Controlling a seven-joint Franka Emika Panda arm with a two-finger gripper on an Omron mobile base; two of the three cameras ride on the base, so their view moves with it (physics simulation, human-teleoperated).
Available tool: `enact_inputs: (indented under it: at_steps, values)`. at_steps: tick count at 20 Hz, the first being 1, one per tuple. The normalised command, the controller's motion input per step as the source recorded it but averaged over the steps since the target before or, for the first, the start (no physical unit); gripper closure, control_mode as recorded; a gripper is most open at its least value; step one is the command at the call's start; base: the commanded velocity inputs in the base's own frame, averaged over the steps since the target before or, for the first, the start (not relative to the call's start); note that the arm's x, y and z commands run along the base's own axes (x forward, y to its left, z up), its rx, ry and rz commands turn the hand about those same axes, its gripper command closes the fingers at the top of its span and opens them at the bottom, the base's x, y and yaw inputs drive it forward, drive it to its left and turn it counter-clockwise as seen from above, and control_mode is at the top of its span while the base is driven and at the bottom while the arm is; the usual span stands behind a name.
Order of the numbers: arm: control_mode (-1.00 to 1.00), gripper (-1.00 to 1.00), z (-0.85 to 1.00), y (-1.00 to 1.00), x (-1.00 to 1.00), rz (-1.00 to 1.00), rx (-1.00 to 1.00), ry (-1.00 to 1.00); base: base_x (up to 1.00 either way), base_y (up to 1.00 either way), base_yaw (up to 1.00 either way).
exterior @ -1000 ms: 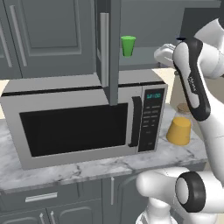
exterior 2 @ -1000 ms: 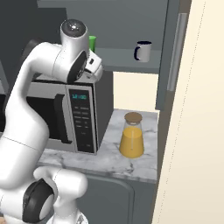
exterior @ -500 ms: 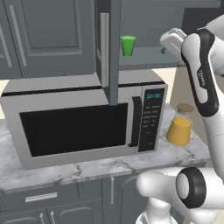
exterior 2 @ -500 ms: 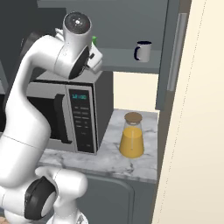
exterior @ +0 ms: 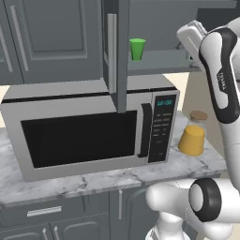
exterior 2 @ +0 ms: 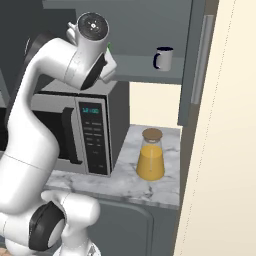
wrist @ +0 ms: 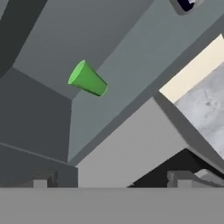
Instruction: There is a tray on the dining counter. Grab the cup, mug, and pitcher and place them on the tray. The pitcher may be placed next to the tray if it cannot fit the tray.
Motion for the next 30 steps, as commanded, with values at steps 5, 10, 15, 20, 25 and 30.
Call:
enact_inputs:
  at_steps: [5,10,15,20,25,30]
  values:
    - [-1.0,-1.0,0.14,0.0,0.01,-0.05,0.12,-0.04,0.0,0.0,0.0]
    - [-1.0,-1.0,0.09,0.0,0.11,-0.01,0.06,-0.02,0.0,0.0,0.0]
    - [-1.0,-1.0,0.02,0.02,0.19,0.0,0.04,0.0,0.0,0.0,0.0]
    - [-1.0,-1.0,0.0,0.1,0.22,0.0,0.03,0.0,0.0,0.0,0.0]
    - [-1.0,-1.0,0.0,0.16,0.18,0.0,0.02,0.0,0.0,0.0,0.0]
    - [-1.0,-1.0,0.0,0.09,0.23,0.0,0.01,0.0,0.0,0.0,0.0]
